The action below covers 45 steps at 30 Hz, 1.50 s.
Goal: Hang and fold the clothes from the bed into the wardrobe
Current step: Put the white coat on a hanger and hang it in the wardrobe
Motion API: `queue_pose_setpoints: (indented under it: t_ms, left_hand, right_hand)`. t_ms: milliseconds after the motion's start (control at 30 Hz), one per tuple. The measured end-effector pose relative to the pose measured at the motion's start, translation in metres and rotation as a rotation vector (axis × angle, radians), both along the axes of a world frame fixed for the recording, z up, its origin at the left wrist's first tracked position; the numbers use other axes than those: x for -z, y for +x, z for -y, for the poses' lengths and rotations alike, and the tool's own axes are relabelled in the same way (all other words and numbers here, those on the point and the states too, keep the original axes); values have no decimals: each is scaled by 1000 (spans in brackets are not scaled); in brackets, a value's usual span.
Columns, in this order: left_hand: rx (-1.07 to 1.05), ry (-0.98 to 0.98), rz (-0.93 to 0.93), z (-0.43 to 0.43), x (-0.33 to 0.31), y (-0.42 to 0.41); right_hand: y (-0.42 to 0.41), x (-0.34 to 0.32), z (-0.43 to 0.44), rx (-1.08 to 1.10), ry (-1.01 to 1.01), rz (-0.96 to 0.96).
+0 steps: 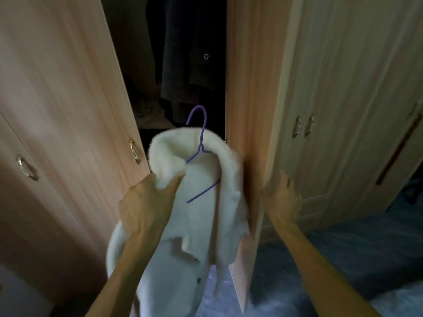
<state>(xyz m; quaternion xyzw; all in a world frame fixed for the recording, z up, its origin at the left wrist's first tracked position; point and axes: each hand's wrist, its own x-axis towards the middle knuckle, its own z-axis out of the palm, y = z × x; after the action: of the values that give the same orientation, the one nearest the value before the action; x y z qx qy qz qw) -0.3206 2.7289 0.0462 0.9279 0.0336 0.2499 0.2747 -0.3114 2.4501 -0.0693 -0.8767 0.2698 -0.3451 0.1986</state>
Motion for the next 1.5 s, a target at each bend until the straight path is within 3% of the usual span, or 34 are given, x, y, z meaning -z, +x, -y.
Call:
queue_pose_setpoints:
  t_ms: [133, 267, 433, 533, 633, 833, 1000, 1167, 1267, 1400, 1500]
  left_hand:
    - [32, 13, 38, 7, 2, 4]
    - [54, 26, 84, 8, -3, 7]
    - [67, 15, 147, -9, -12, 20]
    - [59, 9, 173, -24, -16, 30]
    - [47, -17, 198, -41, -24, 37]
    - [110, -74, 223, -72, -33, 56]
    - [128, 108, 186, -71, -37, 81]
    - [245, 226, 41, -63, -40, 125]
    - [307, 305, 99, -61, -42, 158]
    - [369, 138, 112, -67, -48, 206]
    - [281, 355, 217, -76, -60, 257]
  right_hand:
    - [-4, -2, 2, -37, -102, 99]
    - [4, -11, -9, -325, -164, 227]
    - [29, -50, -19, -501, -15, 163]
    - [45, -75, -23, -584, -103, 55]
    - [56, -99, -27, -684, -67, -40]
    - [66, -144, -56, -840, 0, -21]
    - [62, -158, -74, -793, -143, 24]
    - [61, -144, -86, -532, -317, 212]
    - [65, -143, -89, -398, -276, 224]
    - [80, -148, -88, -313, -221, 254]
    - [96, -150, -92, -263, -224, 286]
